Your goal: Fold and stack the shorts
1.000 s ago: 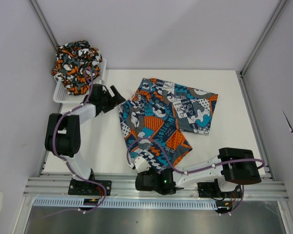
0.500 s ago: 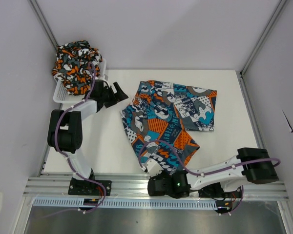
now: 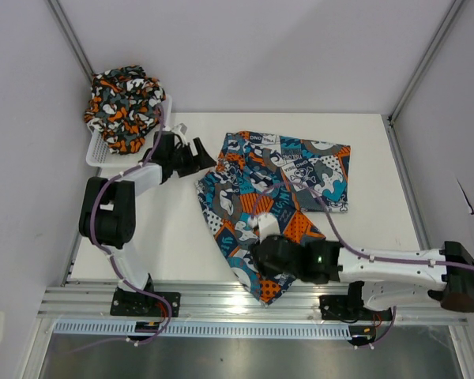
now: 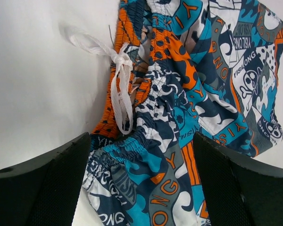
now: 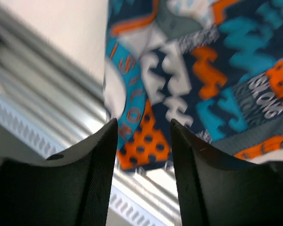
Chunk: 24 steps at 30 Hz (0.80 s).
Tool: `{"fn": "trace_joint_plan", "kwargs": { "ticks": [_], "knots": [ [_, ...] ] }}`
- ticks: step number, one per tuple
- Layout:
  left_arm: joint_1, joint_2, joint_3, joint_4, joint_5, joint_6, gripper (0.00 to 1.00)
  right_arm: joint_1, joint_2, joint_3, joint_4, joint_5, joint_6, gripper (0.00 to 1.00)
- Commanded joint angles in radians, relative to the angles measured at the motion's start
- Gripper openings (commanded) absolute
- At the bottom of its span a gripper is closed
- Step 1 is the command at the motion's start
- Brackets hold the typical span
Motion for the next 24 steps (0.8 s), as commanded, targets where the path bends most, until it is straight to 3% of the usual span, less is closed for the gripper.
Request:
{"fn": "trace_joint_plan", "kwargs": {
  "ticks": [1,4,10,17,24],
  "knots": [
    [-0.005,0.035,0.069,-0.023,0.050,0.044,0.90,-0.249,0.034,0.084,0.106,-0.142,-0.107,0.50],
    [-0.005,0.069,0.111,-0.066,0.079,0.056,0.89,-0.441,0.144,0.161,0.182,-0.287,-0.137,0.48],
    [-0.005,0.109,0.133,-0.052,0.129,0.056,0.89,-0.689,0.379,0.326,0.409,-0.565,-0.083,0.41],
    [-0.005,0.141,0.123,0.025,0.203,0.041,0.84,-0.830,0.745,0.592,0.643,-0.724,0.104,0.36],
    [-0.007,0.169,0.162,-0.121,0.131,0.093,0.79,-0.884,1.006,0.905,0.606,-0.770,0.163,0.43]
  ]
}}
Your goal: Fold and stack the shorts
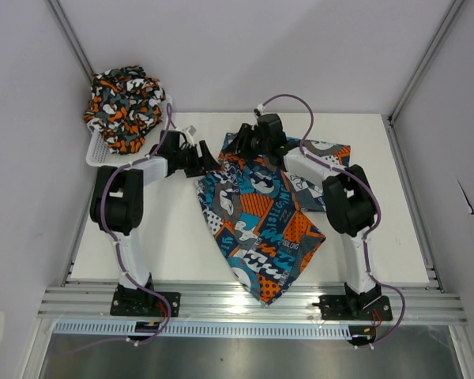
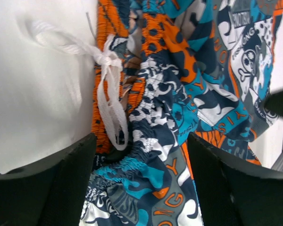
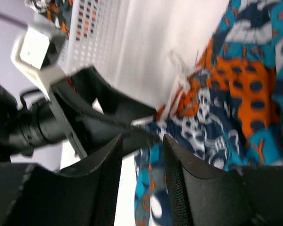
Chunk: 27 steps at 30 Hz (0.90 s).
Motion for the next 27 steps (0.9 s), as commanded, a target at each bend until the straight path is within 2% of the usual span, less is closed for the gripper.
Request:
{"fn": "trace_joint_plan", "kwargs": {
  "ticks": [1,2,6,12,20,21,25,27],
  "knots": [
    [-0.009,0.026,0.058,-0.083,-0.032,0.058,0.77,-0.010,0.068,0.122,0.034,-0.051,0.042,0.43],
    [-0.011,0.027,0.061,-0.099,-0.046,0.072,0.72,-0.013,0.074,0.126,0.039,-0.049,0.045,0.43],
    [-0.037,0.029,0.052,-0.152,-0.071,0.097,0.63,-0.030,0.105,0.128,0.048,-0.053,0.060,0.43],
    [-0.055,-0.055,-0.068,-0.087,-0.057,0.075,0.49,-0.073,0.211,0.197,0.075,-0.128,0.097,0.43],
    [-0.088,-0.204,-0.264,0.045,-0.039,0.011,0.09,-0.094,0.238,0.234,0.049,-0.129,0.088,0.45],
    [-0.088,-0.242,-0.323,0.068,-0.034,-0.001,0.00,-0.094,0.240,0.237,0.037,-0.134,0.083,0.45],
    [-0.095,-0.344,-0.456,0.174,-0.028,-0.073,0.00,-0.088,0.247,0.252,0.011,-0.143,0.053,0.47],
    [-0.097,-0.402,-0.515,0.220,-0.045,-0.092,0.00,-0.073,0.252,0.283,-0.055,-0.120,0.008,0.50]
  ]
}}
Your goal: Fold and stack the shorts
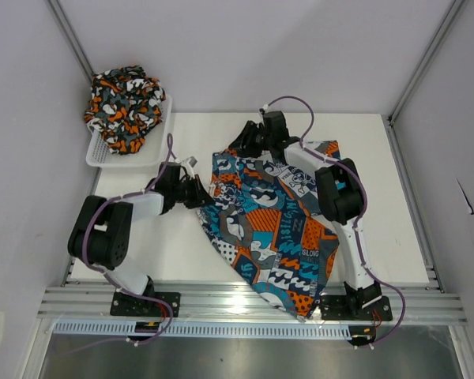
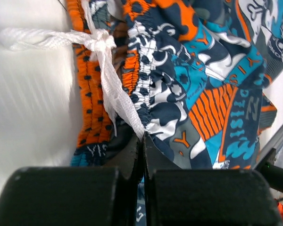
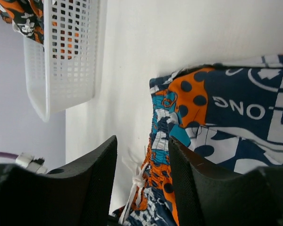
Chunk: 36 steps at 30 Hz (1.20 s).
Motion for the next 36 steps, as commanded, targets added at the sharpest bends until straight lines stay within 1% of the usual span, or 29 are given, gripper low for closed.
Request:
{"fn": "trace_joint_plan", "kwargs": {
  "ticks": [1,2,3,6,8,10,15,16,17,20,23,28,31,33,36],
  "knots": [
    [-0.013,-0.120,-0.110,0.143,0.003,-0.075,0.00,0.030,0.010,0.086,-0.087,0.010,-0.085,0.51],
    [-0.015,-0.138,-0.144,0.156,0.002,-0.084,0.00,0.039,0.013,0.107,-0.152,0.029,-0.139,0.52],
    [-0.016,-0.157,-0.161,0.180,0.003,-0.092,0.00,0.062,0.019,0.152,-0.183,0.072,-0.166,0.54],
    [-0.024,-0.227,-0.215,0.180,-0.026,-0.102,0.00,0.105,0.035,0.222,-0.307,0.161,-0.261,0.56],
    [-0.027,-0.273,-0.244,0.170,-0.038,-0.106,0.00,0.124,0.056,0.299,-0.393,0.215,-0.303,0.57],
    [-0.032,-0.306,-0.261,0.159,-0.041,-0.104,0.00,0.153,0.076,0.356,-0.436,0.243,-0.349,0.61],
    [-0.049,-0.361,-0.318,0.171,-0.092,-0.119,0.00,0.225,0.090,0.388,-0.512,0.312,-0.407,0.69],
    [-0.050,-0.366,-0.325,0.173,-0.096,-0.122,0.00,0.251,0.093,0.396,-0.522,0.327,-0.414,0.70],
    [-0.053,-0.364,-0.335,0.180,-0.098,-0.124,0.00,0.263,0.104,0.404,-0.545,0.374,-0.420,0.71],
    [-0.056,-0.343,-0.339,0.186,-0.106,-0.130,0.00,0.291,0.142,0.440,-0.608,0.439,-0.418,0.74],
    [-0.058,-0.324,-0.352,0.190,-0.110,-0.144,0.00,0.303,0.164,0.451,-0.640,0.441,-0.415,0.77],
    [-0.059,-0.317,-0.364,0.194,-0.113,-0.153,0.00,0.334,0.174,0.459,-0.699,0.530,-0.427,0.78],
    [-0.061,-0.315,-0.362,0.194,-0.113,-0.156,0.00,0.340,0.203,0.500,-0.748,0.583,-0.423,0.78],
    [-0.065,-0.318,-0.367,0.194,-0.113,-0.162,0.00,0.342,0.223,0.543,-0.774,0.590,-0.426,0.78],
    [-0.076,-0.324,-0.375,0.194,-0.121,-0.164,0.00,0.349,0.243,0.557,-0.800,0.591,-0.434,0.78]
  ]
}}
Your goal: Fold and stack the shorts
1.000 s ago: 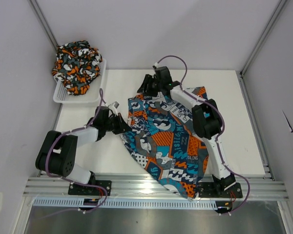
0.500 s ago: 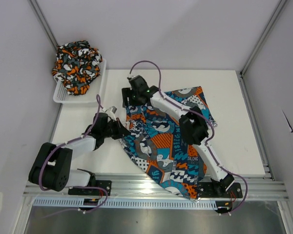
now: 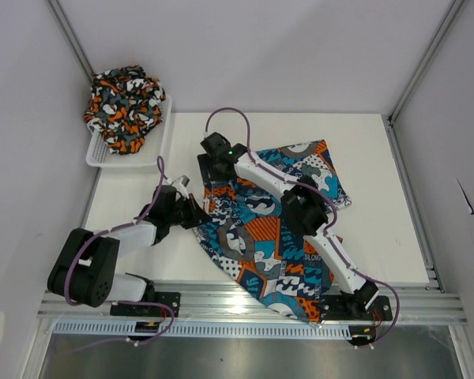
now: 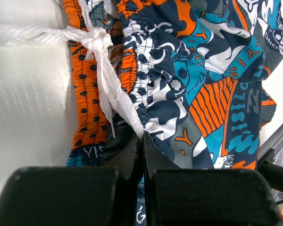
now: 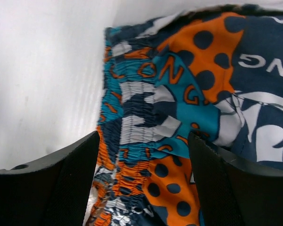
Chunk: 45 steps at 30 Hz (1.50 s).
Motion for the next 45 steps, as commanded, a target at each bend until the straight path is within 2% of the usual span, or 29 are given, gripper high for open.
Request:
{"fn": "trace_joint_plan", "kwargs": {
  "ticks": [1,6,23,26,28,32,34,36,41,45],
  "knots": [
    [-0.021,-0.008,-0.014,0.032,-0.020,-0.011,0.00,0.021,0.025,0.037,-0.064,0.062,-0.026,0.78],
    [-0.023,0.007,-0.008,0.035,-0.020,-0.008,0.00,0.050,-0.017,-0.014,-0.038,0.080,-0.023,0.78],
    [-0.024,0.005,-0.014,0.039,-0.016,-0.004,0.00,0.102,-0.023,-0.020,-0.042,0.138,0.002,0.81],
    [-0.024,-0.024,-0.028,0.038,-0.016,-0.014,0.00,0.101,-0.006,-0.005,-0.055,0.151,0.000,0.74],
    [-0.024,-0.047,-0.037,0.048,-0.017,-0.026,0.00,0.098,0.008,0.006,-0.065,0.149,0.005,0.64],
    [-0.026,-0.135,-0.089,0.056,-0.029,-0.033,0.00,0.084,0.002,-0.014,-0.049,0.134,0.028,0.58],
    [-0.026,-0.169,-0.112,0.055,-0.042,-0.031,0.00,0.073,-0.010,-0.031,-0.021,0.102,0.036,0.41],
    [-0.026,-0.223,-0.146,0.068,-0.045,-0.037,0.00,0.070,-0.014,-0.028,-0.015,0.092,0.034,0.33],
    [-0.027,-0.294,-0.186,0.055,-0.069,-0.043,0.00,0.067,0.002,0.008,-0.045,0.131,0.028,0.31],
    [-0.029,-0.274,-0.206,0.067,-0.054,-0.048,0.00,0.065,0.013,0.018,-0.055,0.145,0.025,0.35]
  ]
}}
